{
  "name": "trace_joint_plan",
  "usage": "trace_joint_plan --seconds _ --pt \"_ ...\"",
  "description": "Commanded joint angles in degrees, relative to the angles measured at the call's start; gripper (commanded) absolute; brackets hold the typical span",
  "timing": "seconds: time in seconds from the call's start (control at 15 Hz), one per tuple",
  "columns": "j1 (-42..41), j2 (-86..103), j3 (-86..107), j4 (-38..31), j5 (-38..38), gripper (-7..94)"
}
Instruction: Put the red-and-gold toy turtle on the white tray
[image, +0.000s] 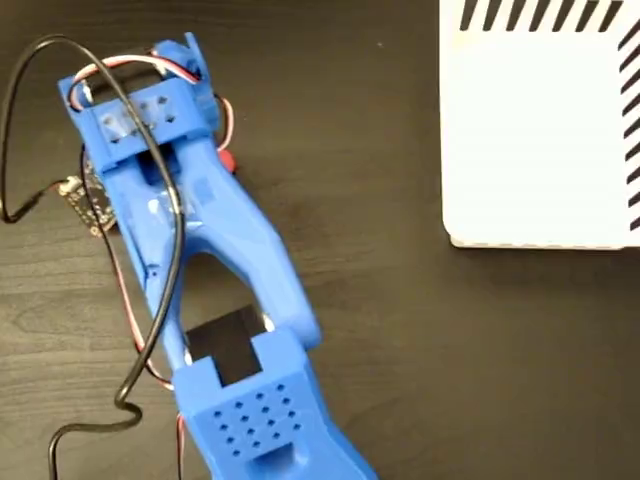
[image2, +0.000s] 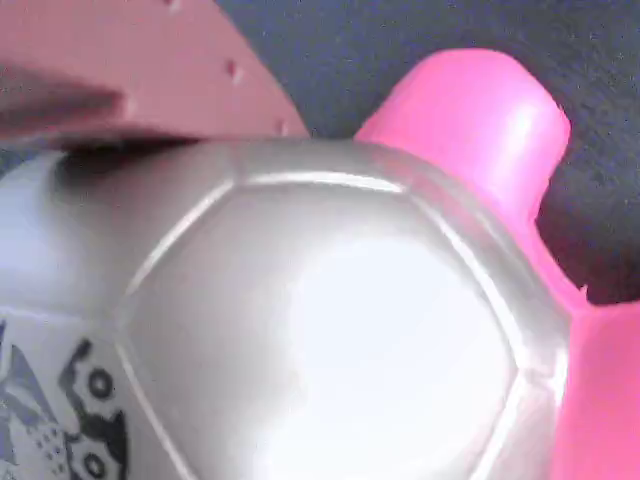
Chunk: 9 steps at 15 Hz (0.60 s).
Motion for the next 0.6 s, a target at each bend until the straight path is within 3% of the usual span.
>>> trace_joint_plan --seconds 0.0,0.53 --pt "0.18 2.64 -1.85 0.70 0.18 4" --pt "0.70 25.05 -5.89 11.60 8.61 0"
